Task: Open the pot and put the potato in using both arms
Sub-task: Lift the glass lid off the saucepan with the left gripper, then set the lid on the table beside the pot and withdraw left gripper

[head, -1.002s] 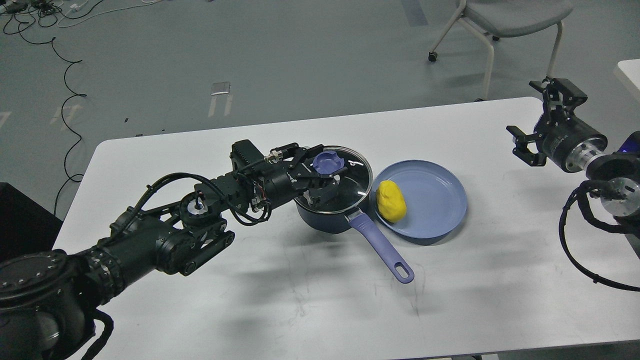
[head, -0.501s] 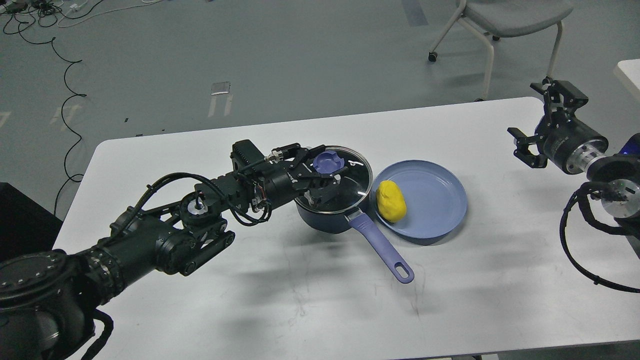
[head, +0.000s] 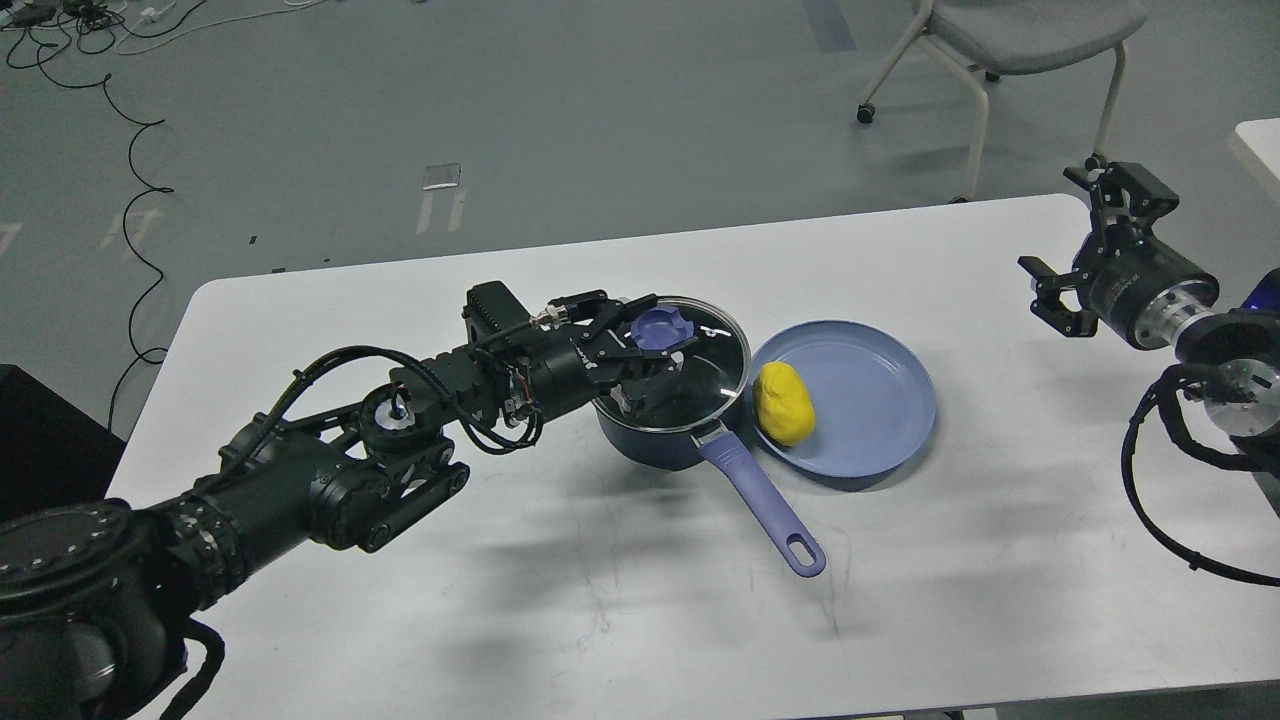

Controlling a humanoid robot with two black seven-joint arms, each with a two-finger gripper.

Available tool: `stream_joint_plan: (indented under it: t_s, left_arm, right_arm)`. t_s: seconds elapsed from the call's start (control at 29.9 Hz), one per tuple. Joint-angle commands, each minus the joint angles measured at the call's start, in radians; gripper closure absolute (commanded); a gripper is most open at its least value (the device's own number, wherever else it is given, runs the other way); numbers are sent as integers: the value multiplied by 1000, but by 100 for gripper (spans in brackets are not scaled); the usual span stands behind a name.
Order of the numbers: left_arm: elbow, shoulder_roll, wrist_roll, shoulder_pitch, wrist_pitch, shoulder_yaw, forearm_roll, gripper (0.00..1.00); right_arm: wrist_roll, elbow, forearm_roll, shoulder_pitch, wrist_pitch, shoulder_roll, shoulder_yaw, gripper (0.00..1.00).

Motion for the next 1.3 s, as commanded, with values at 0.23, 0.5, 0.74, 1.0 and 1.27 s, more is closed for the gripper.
stream_joint_plan:
  t_s: [0.23,0.5,0.74,1.0,1.27]
  left_arm:
    - [-69,74,1,-97,-69,-2,-53,46]
    - [-61,264,5,-63,-83,-2,-128,46]
    - [-61,377,2,70,-43,-1,-244,47]
    - [-47,384,2,185,46,-1,-244,48]
    - [-6,372,2,250,87,-1,-242,47]
  right_arm:
    - [0,0,0,7,3,4,3,0]
    - [0,-2,-2,14,5,8,1,0]
    - [0,-2,-2,14,5,11,-2,0]
    - [0,0,-2,18,5,11,-6,0]
    - [-2,0,-2,17,6,1,-6,0]
